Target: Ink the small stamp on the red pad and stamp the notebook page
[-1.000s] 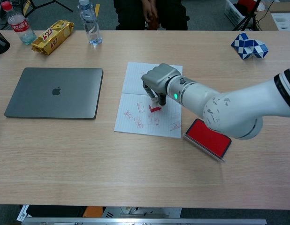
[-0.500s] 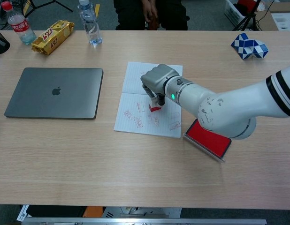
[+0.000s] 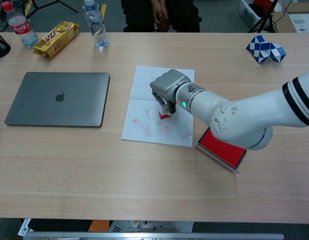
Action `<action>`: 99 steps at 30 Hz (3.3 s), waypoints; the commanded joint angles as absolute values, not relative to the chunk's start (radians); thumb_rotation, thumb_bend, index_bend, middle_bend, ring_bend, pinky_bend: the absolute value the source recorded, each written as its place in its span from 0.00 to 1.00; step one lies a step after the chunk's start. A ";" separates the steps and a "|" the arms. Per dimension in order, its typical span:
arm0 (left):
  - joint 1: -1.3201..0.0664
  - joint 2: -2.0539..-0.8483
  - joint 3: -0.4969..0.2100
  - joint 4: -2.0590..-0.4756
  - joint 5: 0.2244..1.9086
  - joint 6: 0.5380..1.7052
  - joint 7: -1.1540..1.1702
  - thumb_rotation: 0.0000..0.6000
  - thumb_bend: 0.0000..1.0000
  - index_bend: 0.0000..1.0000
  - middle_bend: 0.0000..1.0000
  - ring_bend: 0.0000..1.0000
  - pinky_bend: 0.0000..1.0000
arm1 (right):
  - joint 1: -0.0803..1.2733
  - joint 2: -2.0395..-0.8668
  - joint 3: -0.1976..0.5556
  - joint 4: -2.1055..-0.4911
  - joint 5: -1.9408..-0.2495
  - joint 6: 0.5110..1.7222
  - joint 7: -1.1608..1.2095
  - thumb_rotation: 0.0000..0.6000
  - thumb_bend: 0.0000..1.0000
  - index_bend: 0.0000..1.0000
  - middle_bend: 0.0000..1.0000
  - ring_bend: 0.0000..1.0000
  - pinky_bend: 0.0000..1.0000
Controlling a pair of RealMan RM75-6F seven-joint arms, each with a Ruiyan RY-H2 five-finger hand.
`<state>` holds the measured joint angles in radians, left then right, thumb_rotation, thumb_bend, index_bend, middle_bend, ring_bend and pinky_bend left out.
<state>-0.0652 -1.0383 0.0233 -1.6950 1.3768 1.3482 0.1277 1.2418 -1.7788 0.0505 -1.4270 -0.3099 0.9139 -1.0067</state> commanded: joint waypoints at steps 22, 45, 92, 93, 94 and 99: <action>-0.066 -1.026 0.028 -1.716 1.381 1.343 0.132 1.00 0.21 0.00 0.00 0.01 0.02 | 1.264 -1.696 0.093 -1.469 -0.246 0.929 -0.977 1.00 0.48 0.88 0.73 0.61 0.37; -0.069 -1.023 0.030 -1.706 1.359 1.320 0.127 1.00 0.21 0.00 0.00 0.01 0.02 | 1.293 -1.801 0.108 -1.356 -0.210 0.917 -1.022 1.00 0.49 0.88 0.74 0.62 0.37; -0.079 -1.020 0.031 -1.716 1.318 1.288 0.153 1.00 0.21 0.00 0.00 0.01 0.02 | 1.276 -1.871 0.125 -1.251 -0.213 0.892 -1.073 1.00 0.49 0.91 0.75 0.63 0.37; -0.079 -1.020 0.031 -1.715 1.317 1.289 0.154 1.00 0.21 0.00 0.00 0.01 0.02 | 1.276 -1.872 0.125 -1.250 -0.213 0.893 -1.075 1.00 0.49 0.91 0.75 0.63 0.37; -0.079 -1.020 0.031 -1.715 1.317 1.289 0.154 1.00 0.21 0.00 0.00 0.01 0.02 | 1.276 -1.872 0.126 -1.249 -0.213 0.894 -1.075 1.00 0.49 0.91 0.75 0.63 0.37; -0.079 -1.020 0.031 -1.715 1.316 1.288 0.153 1.00 0.21 0.00 0.00 0.01 0.02 | 1.273 -1.873 0.128 -1.249 -0.215 0.896 -1.078 1.00 0.49 0.91 0.75 0.63 0.37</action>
